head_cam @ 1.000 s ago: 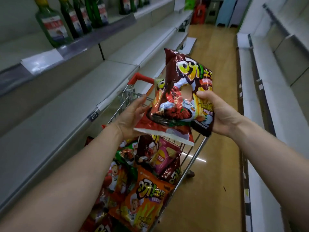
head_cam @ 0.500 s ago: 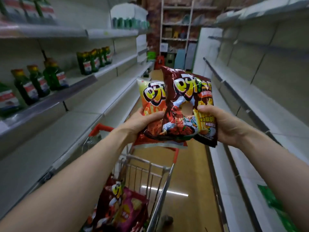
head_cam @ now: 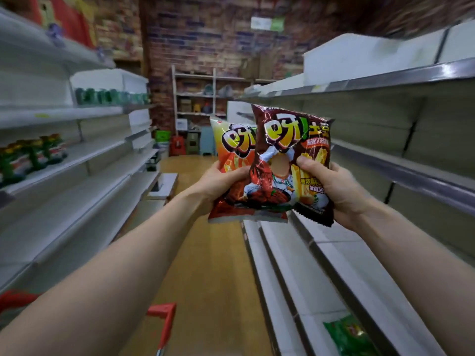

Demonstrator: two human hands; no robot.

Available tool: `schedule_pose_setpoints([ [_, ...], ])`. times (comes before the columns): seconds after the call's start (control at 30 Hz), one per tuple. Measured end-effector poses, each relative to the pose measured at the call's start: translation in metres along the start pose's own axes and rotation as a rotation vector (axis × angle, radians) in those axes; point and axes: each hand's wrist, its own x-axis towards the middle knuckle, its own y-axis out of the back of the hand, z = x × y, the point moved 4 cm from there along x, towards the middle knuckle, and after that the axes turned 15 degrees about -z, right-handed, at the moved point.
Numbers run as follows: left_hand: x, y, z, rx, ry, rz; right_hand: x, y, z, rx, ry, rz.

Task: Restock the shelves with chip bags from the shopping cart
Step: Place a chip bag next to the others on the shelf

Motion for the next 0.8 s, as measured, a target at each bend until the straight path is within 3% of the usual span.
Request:
schedule_pose_setpoints([
  [0.33,0.126,-0.134,0.047,0.087,-0.034,-0.261,-0.030,0.135,-0.063,-0.003,-0.001,0.315],
  [0.57,0.195,-0.222,0.067,0.107,-0.008,-0.448,-0.056,0.190,-0.089,-0.018,0.008,0.487],
  [0.8,0.254,-0.304,0.065,0.092,0.158,-0.828,-0.083,0.217,-0.103,-0.168,-0.073,0.659],
])
